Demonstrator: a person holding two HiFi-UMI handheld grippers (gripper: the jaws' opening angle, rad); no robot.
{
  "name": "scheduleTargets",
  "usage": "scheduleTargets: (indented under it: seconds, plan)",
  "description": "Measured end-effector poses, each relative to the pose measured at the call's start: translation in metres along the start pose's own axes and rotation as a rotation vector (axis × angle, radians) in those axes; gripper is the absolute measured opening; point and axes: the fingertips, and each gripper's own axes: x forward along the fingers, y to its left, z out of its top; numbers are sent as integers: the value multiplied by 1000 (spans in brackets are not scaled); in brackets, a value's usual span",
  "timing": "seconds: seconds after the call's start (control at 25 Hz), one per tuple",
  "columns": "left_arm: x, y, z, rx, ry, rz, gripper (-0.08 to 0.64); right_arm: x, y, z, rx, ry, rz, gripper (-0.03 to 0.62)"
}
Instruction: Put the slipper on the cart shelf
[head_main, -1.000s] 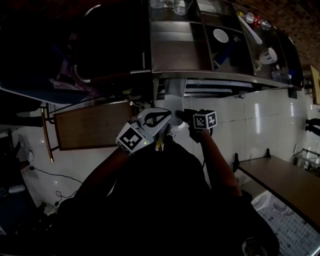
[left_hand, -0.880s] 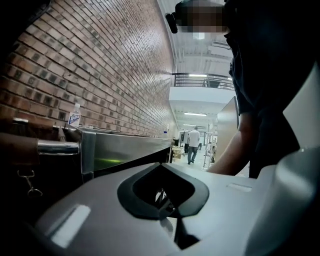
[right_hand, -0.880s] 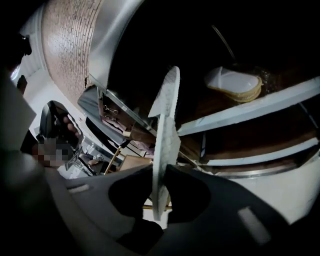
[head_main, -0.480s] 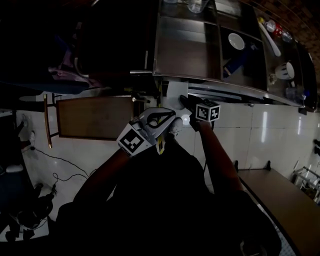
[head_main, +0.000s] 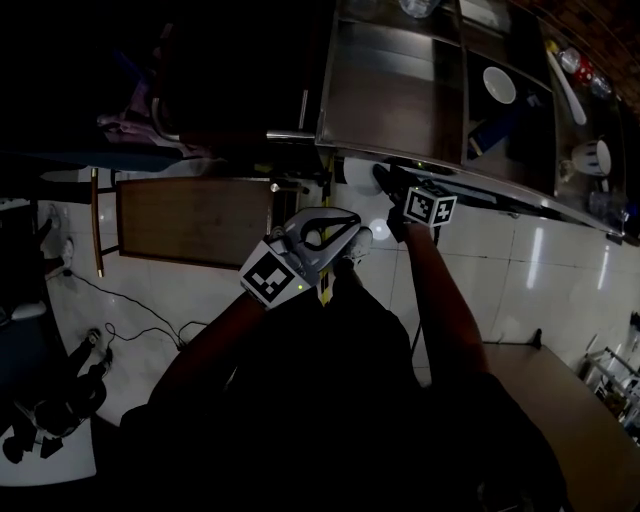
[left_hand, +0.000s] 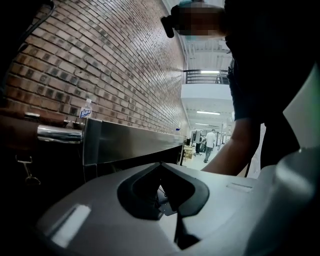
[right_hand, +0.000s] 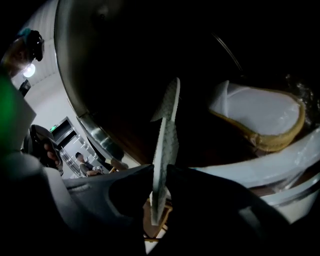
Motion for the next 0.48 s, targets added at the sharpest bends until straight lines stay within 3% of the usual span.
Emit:
scheduleTargets:
  seconds: [0.2, 0.48]
  plan:
    - [-1, 1, 1, -8, -17, 16, 3, 8, -4, 26, -49, -98, 0, 67]
    - [-2, 3, -4, -35, -6, 44, 3, 7, -11, 52, -202, -231, -98, 72]
